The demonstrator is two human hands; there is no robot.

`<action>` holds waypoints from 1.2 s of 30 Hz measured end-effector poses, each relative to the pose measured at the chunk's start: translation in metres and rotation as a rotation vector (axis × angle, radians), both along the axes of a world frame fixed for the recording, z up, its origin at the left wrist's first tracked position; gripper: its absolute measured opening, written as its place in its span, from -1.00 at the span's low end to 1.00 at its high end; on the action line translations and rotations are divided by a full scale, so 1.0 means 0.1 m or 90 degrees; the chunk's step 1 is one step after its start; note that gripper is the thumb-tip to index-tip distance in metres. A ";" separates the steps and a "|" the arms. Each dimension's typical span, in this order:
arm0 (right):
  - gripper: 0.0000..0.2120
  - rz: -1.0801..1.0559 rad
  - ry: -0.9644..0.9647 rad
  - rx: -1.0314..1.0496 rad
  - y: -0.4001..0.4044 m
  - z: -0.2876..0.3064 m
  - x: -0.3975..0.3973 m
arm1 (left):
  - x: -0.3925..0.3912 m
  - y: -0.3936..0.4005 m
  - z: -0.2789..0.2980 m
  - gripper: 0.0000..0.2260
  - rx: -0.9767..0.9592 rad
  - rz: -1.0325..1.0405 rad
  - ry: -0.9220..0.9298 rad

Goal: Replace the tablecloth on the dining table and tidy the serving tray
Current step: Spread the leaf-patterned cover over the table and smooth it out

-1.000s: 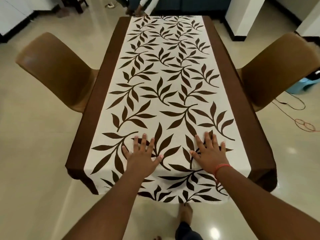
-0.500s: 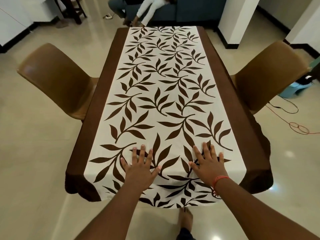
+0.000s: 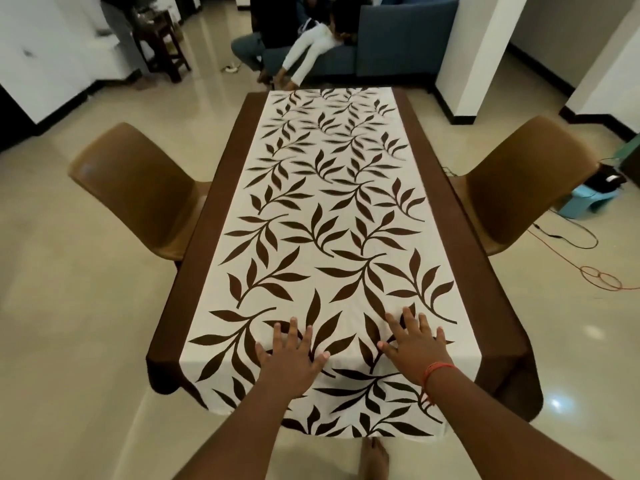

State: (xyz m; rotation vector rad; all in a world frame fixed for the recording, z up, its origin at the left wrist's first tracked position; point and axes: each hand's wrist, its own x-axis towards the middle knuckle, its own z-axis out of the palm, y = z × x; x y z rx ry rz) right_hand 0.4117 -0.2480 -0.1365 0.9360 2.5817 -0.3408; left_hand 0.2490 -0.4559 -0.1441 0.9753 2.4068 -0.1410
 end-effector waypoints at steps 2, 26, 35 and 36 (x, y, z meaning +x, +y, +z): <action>-0.33 -0.009 0.008 -0.013 -0.04 0.18 0.08 | 0.12 0.04 0.10 -0.25 -0.007 -0.014 -0.028; -0.33 0.084 -0.014 -0.075 0.91 0.12 0.10 | 0.43 0.44 0.03 -0.28 0.032 0.073 0.122; -0.32 0.021 -0.006 -0.017 0.42 -0.03 -0.14 | -0.02 0.25 -0.01 -0.30 0.024 0.060 0.093; -0.32 0.012 -0.003 -0.019 0.34 -0.04 -0.17 | -0.09 0.21 -0.03 -0.29 0.020 0.063 0.092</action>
